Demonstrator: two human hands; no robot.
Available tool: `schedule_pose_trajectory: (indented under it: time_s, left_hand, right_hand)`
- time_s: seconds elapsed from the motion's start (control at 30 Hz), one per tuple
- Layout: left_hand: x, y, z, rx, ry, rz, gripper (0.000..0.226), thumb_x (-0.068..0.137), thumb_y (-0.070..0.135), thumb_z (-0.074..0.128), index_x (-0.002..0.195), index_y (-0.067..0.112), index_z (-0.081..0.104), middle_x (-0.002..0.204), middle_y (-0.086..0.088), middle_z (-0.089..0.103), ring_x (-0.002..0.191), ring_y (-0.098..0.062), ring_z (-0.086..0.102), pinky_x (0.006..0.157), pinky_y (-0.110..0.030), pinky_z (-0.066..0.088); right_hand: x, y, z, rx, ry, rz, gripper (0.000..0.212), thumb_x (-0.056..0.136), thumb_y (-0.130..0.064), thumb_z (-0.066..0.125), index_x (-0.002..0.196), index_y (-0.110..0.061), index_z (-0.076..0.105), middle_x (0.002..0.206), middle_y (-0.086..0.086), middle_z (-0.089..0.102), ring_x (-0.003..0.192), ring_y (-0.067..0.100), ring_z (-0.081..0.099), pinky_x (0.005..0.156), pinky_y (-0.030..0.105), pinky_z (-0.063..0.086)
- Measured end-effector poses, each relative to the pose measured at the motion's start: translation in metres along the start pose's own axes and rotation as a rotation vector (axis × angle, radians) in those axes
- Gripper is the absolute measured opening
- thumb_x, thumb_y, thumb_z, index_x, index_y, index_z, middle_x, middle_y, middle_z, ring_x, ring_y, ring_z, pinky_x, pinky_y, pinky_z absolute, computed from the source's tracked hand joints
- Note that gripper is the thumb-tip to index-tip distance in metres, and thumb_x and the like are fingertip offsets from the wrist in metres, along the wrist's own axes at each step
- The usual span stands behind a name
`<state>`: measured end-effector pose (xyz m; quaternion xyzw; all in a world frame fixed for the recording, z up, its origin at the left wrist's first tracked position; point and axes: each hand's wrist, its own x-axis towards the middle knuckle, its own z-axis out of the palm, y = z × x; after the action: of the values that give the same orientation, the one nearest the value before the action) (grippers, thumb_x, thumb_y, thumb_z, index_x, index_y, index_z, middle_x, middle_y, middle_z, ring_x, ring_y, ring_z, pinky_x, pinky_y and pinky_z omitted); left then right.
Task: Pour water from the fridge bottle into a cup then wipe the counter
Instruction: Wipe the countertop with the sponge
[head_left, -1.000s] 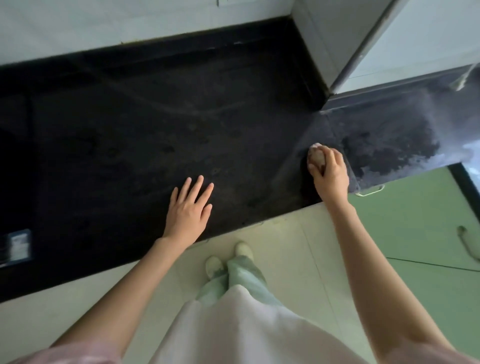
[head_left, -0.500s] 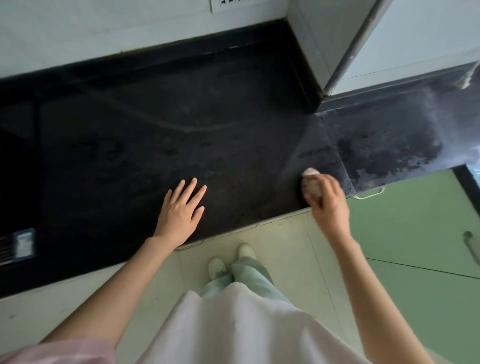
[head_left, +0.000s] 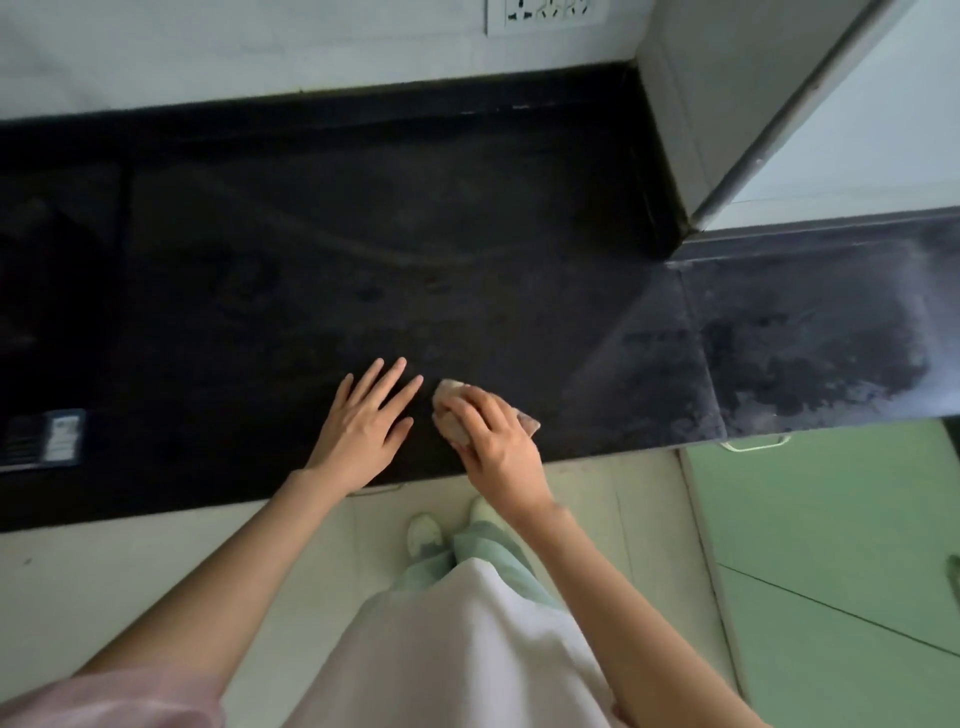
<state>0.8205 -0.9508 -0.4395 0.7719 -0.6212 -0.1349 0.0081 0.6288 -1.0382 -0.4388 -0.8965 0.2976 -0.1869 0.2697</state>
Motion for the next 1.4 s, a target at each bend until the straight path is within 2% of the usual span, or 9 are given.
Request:
schedule_pose_trajectory:
  time_s: [0.17,0.27,0.33,0.5,0.67,0.83,1.0,1.23,1.4]
  left_hand:
    - [-0.009,-0.002,0.001,-0.017,0.052,-0.061,0.05,0.095,0.03,0.052,0.144,0.019,0.042,0.155,-0.008,0.031,0.142,-0.032,0.029,0.111,-0.057,0.027]
    - [-0.016,-0.011,-0.002,-0.018,0.067,-0.114,0.049,0.098,0.033,0.042,0.146,0.02,0.038,0.157,-0.007,0.028,0.144,-0.031,0.025,0.114,-0.055,0.024]
    - [-0.021,-0.02,-0.007,-0.023,0.067,-0.165,0.051,0.098,0.034,0.042,0.147,0.021,0.035,0.158,-0.006,0.025,0.145,-0.03,0.021,0.115,-0.054,0.022]
    - [-0.034,-0.05,-0.014,-0.016,0.048,-0.229,0.054,0.098,0.031,0.045,0.149,0.021,0.031,0.159,-0.007,0.021,0.146,-0.03,0.018,0.116,-0.053,0.022]
    - [-0.039,-0.082,-0.018,0.007,0.037,-0.198,0.055,0.096,0.027,0.052,0.147,0.019,0.036,0.157,-0.01,0.026,0.144,-0.034,0.024,0.112,-0.056,0.026]
    - [-0.038,-0.104,-0.019,0.021,0.03,-0.08,0.052,0.096,0.028,0.051,0.146,0.019,0.039,0.155,-0.011,0.03,0.142,-0.036,0.028,0.111,-0.056,0.028]
    - [-0.036,-0.122,-0.017,0.037,0.008,-0.003,0.051,0.096,0.029,0.051,0.145,0.018,0.04,0.153,-0.012,0.033,0.14,-0.036,0.031,0.109,-0.056,0.03]
    - [-0.039,-0.13,-0.018,0.03,0.0,0.046,0.052,0.095,0.03,0.051,0.145,0.018,0.041,0.154,-0.011,0.033,0.141,-0.035,0.029,0.11,-0.056,0.03]
    - [-0.039,-0.131,-0.013,-0.023,0.025,0.048,0.051,0.093,0.026,0.057,0.142,0.017,0.045,0.152,-0.012,0.037,0.139,-0.038,0.032,0.107,-0.058,0.031]
  right_hand:
    - [-0.007,0.048,-0.042,-0.055,0.095,0.103,0.037,0.088,-0.017,0.059,0.125,-0.015,0.057,0.13,0.005,0.054,0.115,0.026,0.052,0.093,0.038,0.048]
    - [0.041,0.073,-0.05,-0.084,0.134,0.282,0.046,0.083,-0.012,0.065,0.127,-0.015,0.054,0.129,0.009,0.053,0.109,0.033,0.054,0.081,0.047,0.052]
    - [0.076,0.068,-0.041,-0.085,0.124,0.3,0.047,0.083,-0.012,0.065,0.128,-0.018,0.053,0.129,0.007,0.052,0.109,0.032,0.054,0.075,0.05,0.053]
    - [0.1,-0.001,0.018,-0.035,0.067,0.083,0.042,0.079,-0.012,0.066,0.12,-0.009,0.059,0.122,0.013,0.057,0.105,0.035,0.056,0.082,0.046,0.051]
    - [0.022,-0.049,0.041,0.044,-0.074,-0.114,0.037,0.088,-0.012,0.062,0.125,-0.013,0.058,0.131,0.006,0.054,0.116,0.026,0.052,0.098,0.036,0.043]
    - [-0.015,-0.012,-0.002,-0.041,0.068,0.167,0.044,0.084,-0.011,0.068,0.126,-0.017,0.058,0.13,0.003,0.054,0.116,0.022,0.053,0.095,0.036,0.046]
    - [0.044,-0.014,0.001,-0.128,0.244,0.489,0.045,0.083,-0.014,0.069,0.127,-0.014,0.055,0.128,0.008,0.054,0.109,0.031,0.054,0.078,0.041,0.049]
    - [0.057,-0.094,0.081,-0.065,0.075,0.167,0.046,0.081,-0.012,0.069,0.125,-0.013,0.057,0.127,0.007,0.055,0.112,0.029,0.055,0.092,0.041,0.048]
    - [-0.007,-0.088,0.059,-0.057,0.065,0.132,0.04,0.085,-0.011,0.067,0.124,-0.014,0.059,0.13,0.005,0.055,0.117,0.023,0.053,0.1,0.031,0.042]
